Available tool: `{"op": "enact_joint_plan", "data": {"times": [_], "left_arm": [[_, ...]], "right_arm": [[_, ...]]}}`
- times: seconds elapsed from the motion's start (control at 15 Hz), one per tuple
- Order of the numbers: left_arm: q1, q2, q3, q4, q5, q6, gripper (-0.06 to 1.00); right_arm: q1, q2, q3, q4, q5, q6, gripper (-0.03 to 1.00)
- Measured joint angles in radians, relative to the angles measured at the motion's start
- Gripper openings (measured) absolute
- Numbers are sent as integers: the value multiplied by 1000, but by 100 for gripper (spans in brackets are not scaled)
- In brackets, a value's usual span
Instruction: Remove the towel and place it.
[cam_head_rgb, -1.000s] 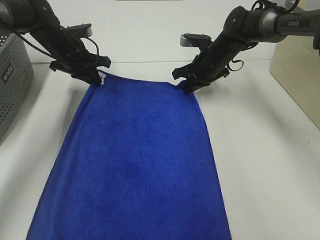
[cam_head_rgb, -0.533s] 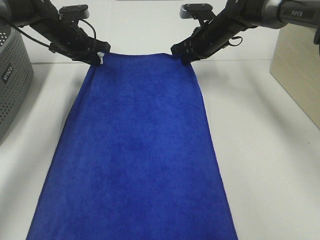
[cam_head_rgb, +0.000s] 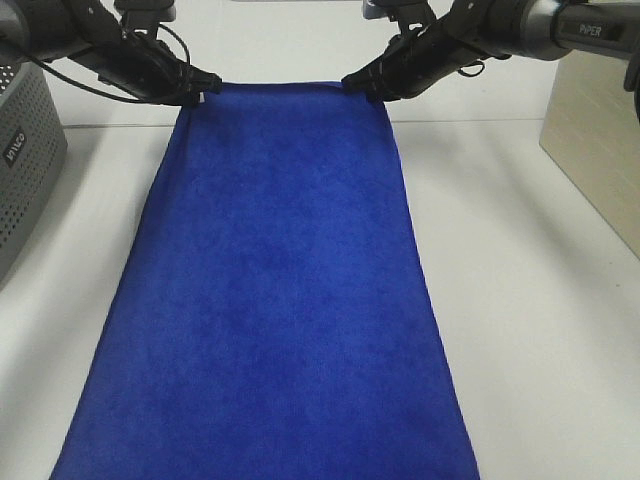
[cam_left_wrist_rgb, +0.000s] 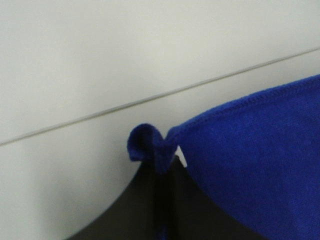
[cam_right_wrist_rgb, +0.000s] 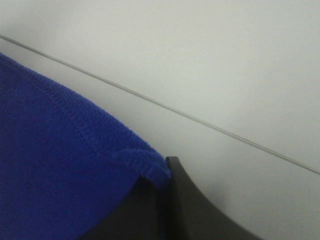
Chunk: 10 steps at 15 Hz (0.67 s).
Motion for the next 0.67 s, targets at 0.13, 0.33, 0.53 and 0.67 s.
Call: {"op": "enact_joint_plan", "data": {"times": [0.13,0.33,0.53,0.67], "left_arm": [[0,0,0,0,-36,22,3],[0,0,0,8,-68,41,3],[0,0,0,35,-92,45,3],[0,0,0,48,-93,45,3]], "right_arm": [[0,10,0,35,-39,-27,2],[0,41,-2,87,-54,-82,2],[0,59,-2,128,-91,-128,2],[0,62,-2,136,-100,-147,2]]}}
